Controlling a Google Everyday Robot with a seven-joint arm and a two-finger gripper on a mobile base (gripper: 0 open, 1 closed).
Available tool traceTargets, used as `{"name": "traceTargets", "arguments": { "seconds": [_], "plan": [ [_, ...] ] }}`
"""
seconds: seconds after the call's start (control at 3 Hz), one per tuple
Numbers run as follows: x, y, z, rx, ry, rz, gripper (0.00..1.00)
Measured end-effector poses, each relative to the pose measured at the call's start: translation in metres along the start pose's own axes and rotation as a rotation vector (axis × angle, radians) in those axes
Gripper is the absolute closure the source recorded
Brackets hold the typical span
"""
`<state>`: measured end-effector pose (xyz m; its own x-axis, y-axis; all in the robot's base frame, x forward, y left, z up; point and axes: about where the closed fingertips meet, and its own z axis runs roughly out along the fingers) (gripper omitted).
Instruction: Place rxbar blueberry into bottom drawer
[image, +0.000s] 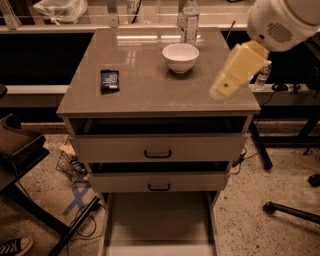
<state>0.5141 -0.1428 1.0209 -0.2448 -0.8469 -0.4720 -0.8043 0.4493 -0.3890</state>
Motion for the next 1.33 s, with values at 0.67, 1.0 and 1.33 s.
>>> {"name": "traceTargets", "arguments": {
  "seconds": [0.67,1.0,1.33],
  "plan": [
    [-0.066,0.012,0.033,0.261,-0.121,0.143,0.00],
    [-0.096,0.005,0.048,0.279,-0.179,0.228,0.00],
    [-0.101,0.006,0.045,0.274,-0.192,0.308,0.00]
  ]
}}
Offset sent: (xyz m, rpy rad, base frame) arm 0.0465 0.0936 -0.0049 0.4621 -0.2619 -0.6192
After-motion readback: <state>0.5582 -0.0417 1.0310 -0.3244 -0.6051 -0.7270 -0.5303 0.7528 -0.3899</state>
